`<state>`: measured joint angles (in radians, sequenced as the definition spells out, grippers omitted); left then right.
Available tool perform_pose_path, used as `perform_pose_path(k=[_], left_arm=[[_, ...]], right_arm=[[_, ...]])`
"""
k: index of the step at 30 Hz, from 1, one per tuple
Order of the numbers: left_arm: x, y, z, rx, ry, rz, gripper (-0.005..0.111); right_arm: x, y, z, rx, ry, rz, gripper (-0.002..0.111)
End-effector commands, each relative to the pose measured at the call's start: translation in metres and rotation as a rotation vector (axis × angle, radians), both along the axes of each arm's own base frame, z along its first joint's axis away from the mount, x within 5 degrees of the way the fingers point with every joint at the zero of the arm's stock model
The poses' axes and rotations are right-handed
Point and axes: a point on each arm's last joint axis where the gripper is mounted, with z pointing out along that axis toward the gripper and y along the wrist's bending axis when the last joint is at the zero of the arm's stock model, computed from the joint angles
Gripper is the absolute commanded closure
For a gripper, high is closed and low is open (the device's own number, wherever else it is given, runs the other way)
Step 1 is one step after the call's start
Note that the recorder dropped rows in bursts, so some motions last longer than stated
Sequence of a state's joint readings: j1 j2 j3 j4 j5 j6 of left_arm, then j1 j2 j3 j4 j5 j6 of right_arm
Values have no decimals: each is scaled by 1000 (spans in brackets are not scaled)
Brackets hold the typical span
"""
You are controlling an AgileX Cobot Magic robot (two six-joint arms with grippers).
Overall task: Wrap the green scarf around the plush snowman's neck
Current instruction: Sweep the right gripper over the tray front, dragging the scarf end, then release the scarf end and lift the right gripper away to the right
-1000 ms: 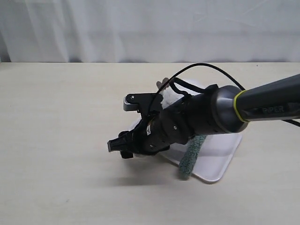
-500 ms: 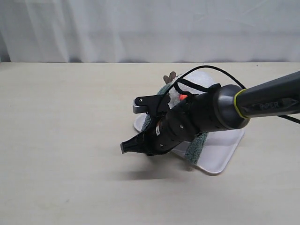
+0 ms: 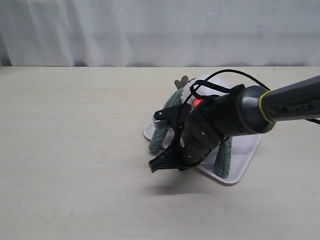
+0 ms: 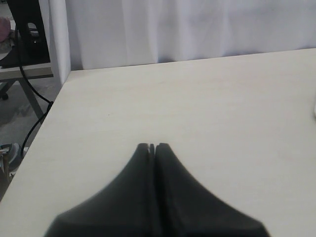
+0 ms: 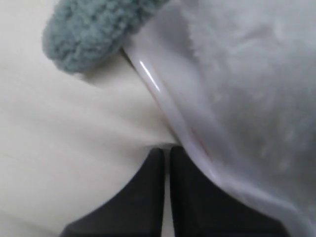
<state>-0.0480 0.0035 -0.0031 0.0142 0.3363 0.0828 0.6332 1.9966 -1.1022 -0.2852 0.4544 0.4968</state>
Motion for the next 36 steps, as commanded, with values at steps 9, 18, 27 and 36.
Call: perform_pose_path(k=[9,18,27,36], left_arm=[[0,0,0,-7,-13,4,107],[0,0,0,-7,-13,4,107],[0,0,0,-7,-13,4,107],[0,0,0,-7,-13,4,107]], right_arm=[[-19,3,38,-10,-114,85,104],[-58,33,104,93,-287,277,104],[-88,8,157,276,-478,325,104],[-139,-45,202,401,-681,363,104]])
